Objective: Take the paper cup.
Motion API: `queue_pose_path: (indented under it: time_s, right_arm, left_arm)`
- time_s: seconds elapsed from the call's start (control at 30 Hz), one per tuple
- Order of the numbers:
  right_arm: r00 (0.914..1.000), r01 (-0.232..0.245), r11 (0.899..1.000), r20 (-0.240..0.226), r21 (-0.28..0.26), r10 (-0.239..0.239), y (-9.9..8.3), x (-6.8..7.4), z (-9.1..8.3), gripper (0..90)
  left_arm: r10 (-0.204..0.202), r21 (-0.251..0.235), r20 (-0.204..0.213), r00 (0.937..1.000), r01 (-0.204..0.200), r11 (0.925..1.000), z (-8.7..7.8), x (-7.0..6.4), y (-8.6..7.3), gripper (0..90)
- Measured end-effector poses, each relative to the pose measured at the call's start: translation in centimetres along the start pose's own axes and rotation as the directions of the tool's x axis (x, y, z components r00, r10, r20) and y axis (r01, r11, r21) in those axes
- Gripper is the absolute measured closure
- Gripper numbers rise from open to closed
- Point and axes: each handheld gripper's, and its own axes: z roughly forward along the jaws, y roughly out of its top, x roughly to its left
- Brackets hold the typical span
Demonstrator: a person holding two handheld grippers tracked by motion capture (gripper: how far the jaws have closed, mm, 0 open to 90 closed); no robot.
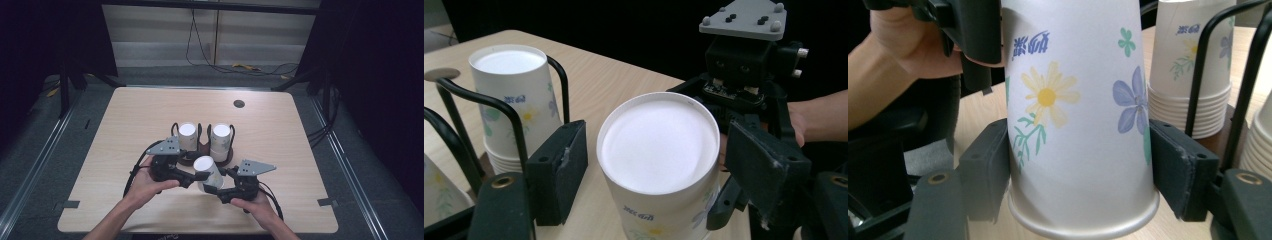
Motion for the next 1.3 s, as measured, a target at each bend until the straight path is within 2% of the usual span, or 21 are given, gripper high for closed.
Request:
queue_pose_path:
  time_s: [0.07,0.17,0.23,0.37,0.5,0.57,0.63,0.8,0.83,1.0,1.2,1.3]
  right_arm:
    - [1.0000,-0.001,1.000,0.004,0.013,0.001,0.1,-0.1,-0.1,30.4]
    - [1.0000,-0.004,1.000,-0.001,0.027,0.004,0.3,-0.1,0.0,30.8]
    - [1.0000,0.006,0.998,0.002,0.060,-0.006,0.4,0.0,0.0,31.1]
    - [1.0000,-0.003,0.996,0.001,0.087,0.003,0.6,-0.2,-0.2,31.6]
    - [1.0000,-0.002,0.994,-0.003,0.112,0.002,0.9,-0.4,-0.1,31.9]
    - [0.9997,-0.014,0.994,-0.016,0.111,0.016,0.8,-0.5,0.0,32.3]
    - [0.9999,0.005,0.990,-0.016,0.142,-0.003,0.7,-0.3,0.1,32.4]
    - [0.9994,0.033,0.983,0.006,0.181,-0.034,0.7,0.0,0.0,33.2]
    - [0.9994,0.031,0.981,0.006,0.191,-0.033,0.7,0.0,0.0,33.3]
    - [0.9971,0.057,0.959,0.033,0.276,-0.069,0.6,-0.1,0.4,33.9]
    - [0.9970,0.060,0.953,0.030,0.298,-0.072,1.0,-0.4,0.2,34.4]
    - [0.9971,0.062,0.945,0.022,0.320,-0.073,1.0,-0.5,0.2,34.4]
  left_arm:
    - [0.020,-0.005,-0.012,0.9997,-0.020,0.9998,-0.2,0.0,0.1,25.6]
    - [0.016,0.002,-0.007,0.9998,-0.016,0.9999,-0.6,0.0,0.3,25.9]
    - [0.018,0.002,-0.008,0.9998,-0.018,0.9998,-0.8,0.1,0.3,25.9]
    - [0.005,0.008,-0.006,1.0000,-0.005,1.0000,-1.1,0.5,-0.1,24.6]
    - [-0.009,0.052,-0.019,0.9998,0.010,0.9986,-1.3,1.0,-0.5,22.1]
    - [-0.015,0.077,-0.047,0.9988,0.018,0.9969,-1.4,1.0,-0.7,21.0]
    - [-0.019,0.084,-0.052,0.9984,0.023,0.9962,-1.5,1.1,-0.7,16.3]
    - [-0.015,0.097,-0.048,0.9988,0.019,0.9951,-1.3,0.9,-0.7,16.1]
    - [-0.003,0.105,-0.038,0.9993,0.007,0.9944,-1.3,0.9,-0.7,15.9]
    - [-0.002,0.132,-0.031,0.9995,0.006,0.9912,-1.0,0.8,-1.0,15.9]
    - [0.005,0.175,-0.031,0.9995,0.001,0.9845,-0.6,1.0,-1.5,15.8]
    - [0.000,0.190,-0.030,0.9995,0.006,0.9818,-0.4,0.9,-1.7,15.8]
